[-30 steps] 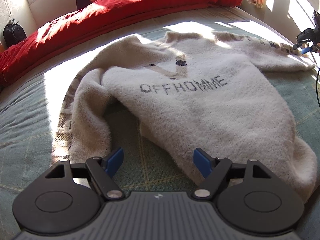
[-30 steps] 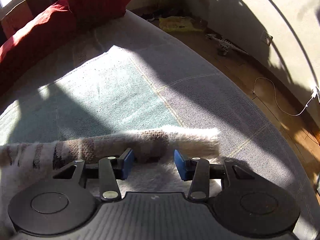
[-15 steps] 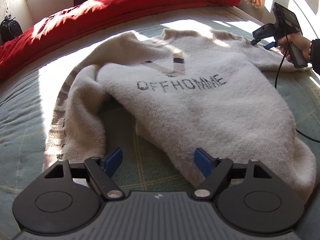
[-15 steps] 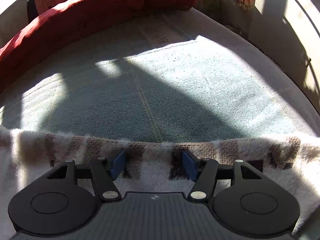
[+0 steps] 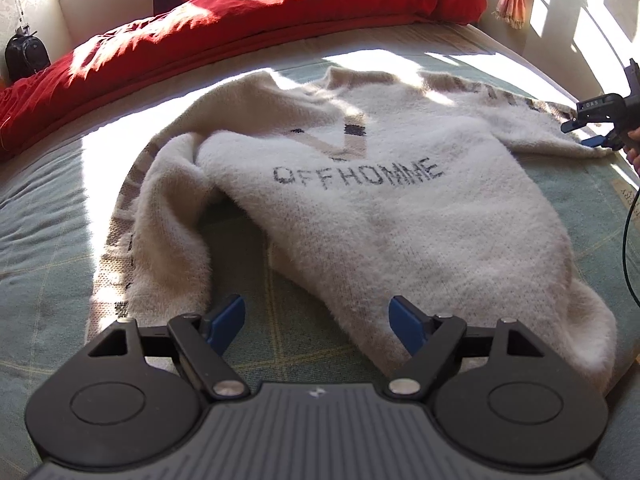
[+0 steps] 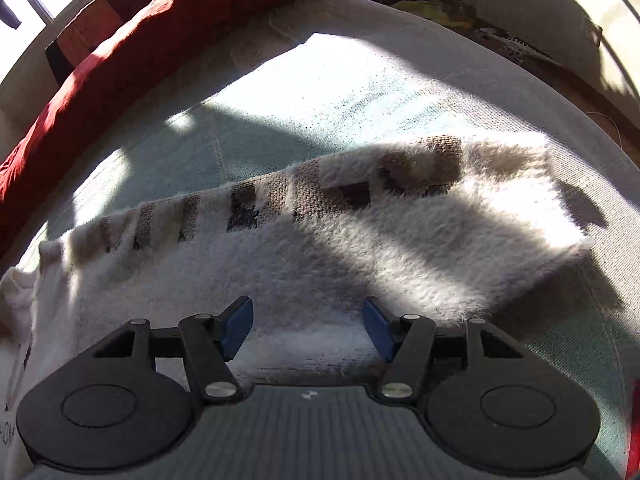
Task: Fold clothes
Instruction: 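Lay the sleeve flat and open the right gripper, then grasp the other sleeve with the left gripper and pull it outward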
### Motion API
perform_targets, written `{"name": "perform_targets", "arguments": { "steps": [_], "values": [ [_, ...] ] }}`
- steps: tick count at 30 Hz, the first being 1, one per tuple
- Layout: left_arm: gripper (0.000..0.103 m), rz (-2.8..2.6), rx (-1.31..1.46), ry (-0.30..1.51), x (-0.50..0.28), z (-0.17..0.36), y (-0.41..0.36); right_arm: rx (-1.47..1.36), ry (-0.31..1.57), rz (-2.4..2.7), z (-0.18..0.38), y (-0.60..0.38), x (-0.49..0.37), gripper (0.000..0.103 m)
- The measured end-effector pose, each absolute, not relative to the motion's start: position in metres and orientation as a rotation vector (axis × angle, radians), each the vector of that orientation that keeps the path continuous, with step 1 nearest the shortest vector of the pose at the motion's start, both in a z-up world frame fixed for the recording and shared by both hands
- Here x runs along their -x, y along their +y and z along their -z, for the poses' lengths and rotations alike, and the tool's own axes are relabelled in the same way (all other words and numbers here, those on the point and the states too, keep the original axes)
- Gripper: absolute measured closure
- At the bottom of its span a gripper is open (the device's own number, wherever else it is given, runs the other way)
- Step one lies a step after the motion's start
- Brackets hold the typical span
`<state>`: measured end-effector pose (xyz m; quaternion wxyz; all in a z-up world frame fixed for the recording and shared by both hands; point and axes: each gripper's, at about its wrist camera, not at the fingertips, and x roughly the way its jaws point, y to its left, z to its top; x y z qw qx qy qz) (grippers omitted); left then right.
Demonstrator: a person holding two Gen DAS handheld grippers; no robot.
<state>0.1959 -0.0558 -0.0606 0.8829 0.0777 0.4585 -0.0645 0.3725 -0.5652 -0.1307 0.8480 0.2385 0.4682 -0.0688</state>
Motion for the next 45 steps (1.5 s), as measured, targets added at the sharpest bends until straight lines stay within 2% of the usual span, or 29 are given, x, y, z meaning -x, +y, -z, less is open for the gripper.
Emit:
{"name": "perform_targets", "arguments": {
  "steps": [15,20,25,28,30,32,34,36,45],
  "values": [
    [0.023,0.196,-0.163,0.843,-0.145,0.037,-0.033,-0.22,1.011,-0.24,0.026,-0.405,-0.267,0.035],
    [0.023,0.177,-0.168,0.835,-0.128,0.041,-0.012,-0.126,0.963,-0.32,0.009,-0.331,-0.231,0.032],
    [0.024,0.097,-0.145,0.827,-0.117,0.04,0.03,-0.12,0.941,-0.41,0.018,-0.264,-0.203,0.032],
    [0.032,-0.005,-0.125,0.845,-0.117,0.04,0.066,-0.085,0.939,-0.432,0.03,-0.23,-0.188,0.031],
    [0.044,-0.065,-0.098,0.864,-0.118,0.041,0.091,-0.032,0.938,-0.411,0.038,-0.215,-0.18,0.031],
    [0.046,-0.101,-0.057,0.879,-0.12,0.043,0.115,0.01,0.938,-0.379,0.046,-0.205,-0.173,0.029],
    [0.052,-0.143,0.031,0.913,-0.124,0.052,0.141,0.018,0.942,-0.356,0.053,-0.2,-0.166,0.025],
    [0.061,-0.175,0.14,0.956,-0.129,0.064,0.168,-0.025,0.952,-0.355,0.056,-0.203,-0.164,0.024],
    [0.061,-0.148,0.441,1.077,-0.16,0.126,0.209,-0.082,0.984,-0.332,0.063,-0.211,-0.163,0.024]
  ]
}}
